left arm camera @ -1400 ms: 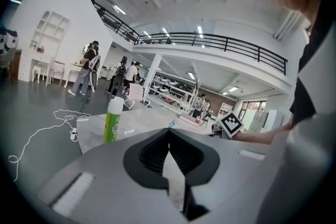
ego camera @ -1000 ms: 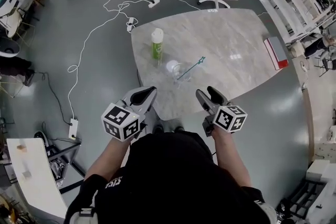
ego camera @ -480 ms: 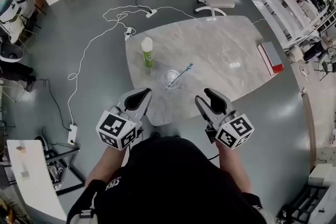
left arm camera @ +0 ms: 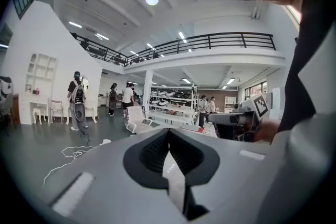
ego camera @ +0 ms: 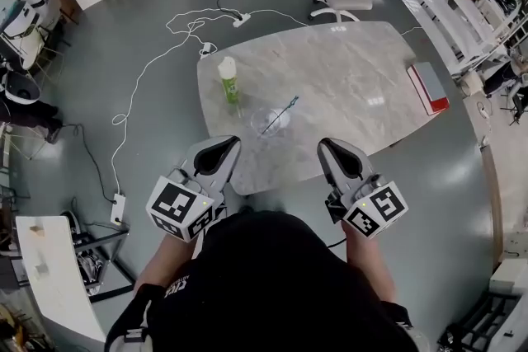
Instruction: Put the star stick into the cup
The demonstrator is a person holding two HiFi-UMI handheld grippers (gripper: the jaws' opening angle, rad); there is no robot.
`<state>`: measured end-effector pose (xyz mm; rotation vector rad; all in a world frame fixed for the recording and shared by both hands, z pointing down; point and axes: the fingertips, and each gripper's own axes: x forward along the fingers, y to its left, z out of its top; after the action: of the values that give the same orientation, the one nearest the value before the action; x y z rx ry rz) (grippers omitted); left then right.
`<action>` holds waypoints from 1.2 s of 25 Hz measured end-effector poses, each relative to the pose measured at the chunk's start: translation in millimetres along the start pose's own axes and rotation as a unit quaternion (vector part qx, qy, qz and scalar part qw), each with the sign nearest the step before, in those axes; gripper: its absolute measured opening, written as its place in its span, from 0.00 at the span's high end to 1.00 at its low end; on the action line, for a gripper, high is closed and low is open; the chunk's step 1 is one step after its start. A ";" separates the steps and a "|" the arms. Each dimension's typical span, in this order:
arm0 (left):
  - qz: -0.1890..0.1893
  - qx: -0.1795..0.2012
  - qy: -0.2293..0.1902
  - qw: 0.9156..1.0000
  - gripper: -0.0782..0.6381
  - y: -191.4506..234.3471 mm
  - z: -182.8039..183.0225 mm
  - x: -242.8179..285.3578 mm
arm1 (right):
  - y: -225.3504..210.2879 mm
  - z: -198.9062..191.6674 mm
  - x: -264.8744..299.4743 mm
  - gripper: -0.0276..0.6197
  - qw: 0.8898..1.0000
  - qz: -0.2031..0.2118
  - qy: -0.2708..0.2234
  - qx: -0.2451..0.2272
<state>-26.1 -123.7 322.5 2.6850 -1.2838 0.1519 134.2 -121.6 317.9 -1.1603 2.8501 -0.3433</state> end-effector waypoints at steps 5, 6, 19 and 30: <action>0.000 0.007 -0.001 1.000 0.89 -10.0 2.7 1.6 | -2.7 -0.3 -11.7 0.93 1.000 -0.007 0.002 -0.018; 0.000 0.008 -0.001 1.000 0.89 -11.8 2.1 1.0 | -1.6 -1.6 -13.3 0.94 1.000 -0.006 0.004 -0.023; 0.002 0.004 0.009 1.000 0.89 -14.3 -1.1 -2.9 | 2.7 -9.8 -16.2 0.94 1.000 0.003 0.008 -0.022; -0.005 -0.005 0.014 1.000 0.89 -8.0 -6.2 -2.5 | 3.2 -19.2 -8.9 0.94 1.000 0.002 0.017 -0.006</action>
<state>-21.6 -115.8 327.3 2.6700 -1.2595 0.1816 135.9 -109.5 335.6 -1.1620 2.8881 -0.3487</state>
